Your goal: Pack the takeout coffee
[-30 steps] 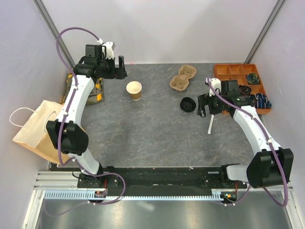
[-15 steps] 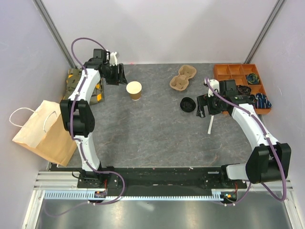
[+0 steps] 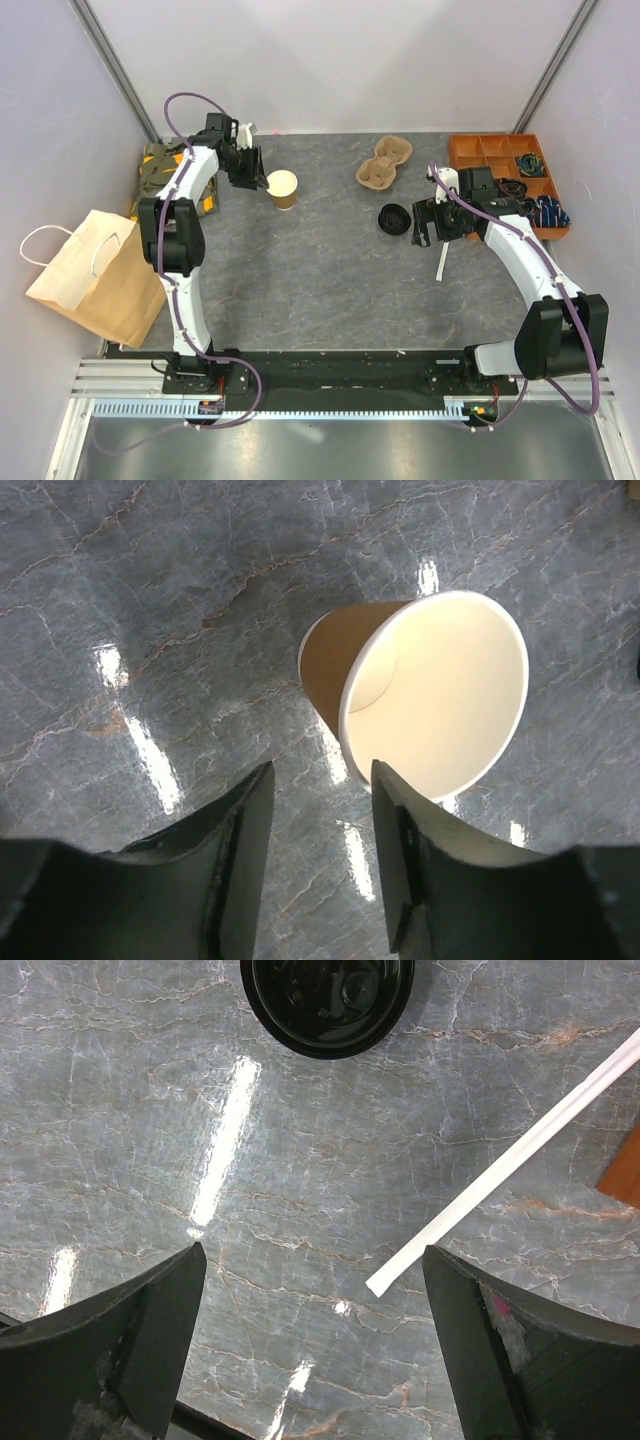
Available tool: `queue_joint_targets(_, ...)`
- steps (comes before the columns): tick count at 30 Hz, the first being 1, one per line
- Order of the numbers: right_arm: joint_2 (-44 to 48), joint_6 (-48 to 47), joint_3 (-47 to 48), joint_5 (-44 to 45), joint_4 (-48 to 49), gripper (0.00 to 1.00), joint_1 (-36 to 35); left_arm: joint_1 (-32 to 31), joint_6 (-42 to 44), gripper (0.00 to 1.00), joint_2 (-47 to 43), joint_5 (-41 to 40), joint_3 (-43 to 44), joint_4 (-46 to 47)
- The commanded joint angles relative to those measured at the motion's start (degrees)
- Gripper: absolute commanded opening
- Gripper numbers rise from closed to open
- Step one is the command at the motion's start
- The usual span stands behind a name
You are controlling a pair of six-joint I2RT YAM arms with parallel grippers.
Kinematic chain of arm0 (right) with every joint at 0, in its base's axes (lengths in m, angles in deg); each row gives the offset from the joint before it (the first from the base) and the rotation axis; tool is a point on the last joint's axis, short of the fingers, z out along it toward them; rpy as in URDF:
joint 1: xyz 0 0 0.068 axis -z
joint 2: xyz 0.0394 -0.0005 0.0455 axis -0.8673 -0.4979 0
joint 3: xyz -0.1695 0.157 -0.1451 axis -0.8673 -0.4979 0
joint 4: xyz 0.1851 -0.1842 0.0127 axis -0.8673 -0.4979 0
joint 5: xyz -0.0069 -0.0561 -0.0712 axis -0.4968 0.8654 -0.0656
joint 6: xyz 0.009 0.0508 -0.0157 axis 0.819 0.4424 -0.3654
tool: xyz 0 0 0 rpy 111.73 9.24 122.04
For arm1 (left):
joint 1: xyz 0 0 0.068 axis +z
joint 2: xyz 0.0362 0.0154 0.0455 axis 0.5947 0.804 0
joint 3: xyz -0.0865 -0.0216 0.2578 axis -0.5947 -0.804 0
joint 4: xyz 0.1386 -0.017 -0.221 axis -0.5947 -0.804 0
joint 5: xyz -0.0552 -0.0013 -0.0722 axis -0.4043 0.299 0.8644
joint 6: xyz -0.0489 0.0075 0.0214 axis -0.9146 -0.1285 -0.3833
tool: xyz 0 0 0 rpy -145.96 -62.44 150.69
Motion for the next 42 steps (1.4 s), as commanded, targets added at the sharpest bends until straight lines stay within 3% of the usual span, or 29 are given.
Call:
queue_joint_targets(1,0.0,-0.3,2.1,0.2,0.4,0.98,0.0,-0.7,0.3,0.45,1.7,0.8,2.6,2.1)
queue_joint_targets(7,-0.2,-0.3,2.4,0.3,0.4,0.98,0.0,-1.9,-0.6,0.33,2.5,1.0,2.9,2.1)
queue_joint_targets(10,-0.3,-0.3,2.6,0.4,0.3,0.98,0.1,-2.3,-1.3,0.16,2.0,0.8,2.9,1.5)
queue_joint_targets(12,0.0,-0.3,2.6,0.5,0.3,0.98,0.0,-2.5,-1.9,0.13,1.3,1.2,2.9,0.7)
queue_joint_targets(14,0.1,-0.3,2.5,0.4,0.3,0.98,0.0,-3.2,-1.1,0.02,-1.2,2.4,2.0,-1.5)
queue_joint_targets(21,1.5,-0.7,1.4,-0.7,0.3,0.98,-0.1,-12.5,5.1,0.02,-16.8,3.0,-17.4,-2.1)
queue_joint_targets(27,1.6,-0.9,1.4,-0.8,0.3,0.98,0.0,-23.5,4.2,0.02,-23.7,-1.0,-26.3,-0.8)
queue_joint_targets(36,2.4,-1.0,0.7,0.9,0.2,0.98,0.0,-32.9,1.7,0.02,-25.4,-13.3,-30.5,5.8)
queue_joint_targets(42,3.2,-1.1,0.0,1.5,0.4,0.98,0.2,-34.8,0.9,0.02,-25.2,-14.7,-30.6,6.8)
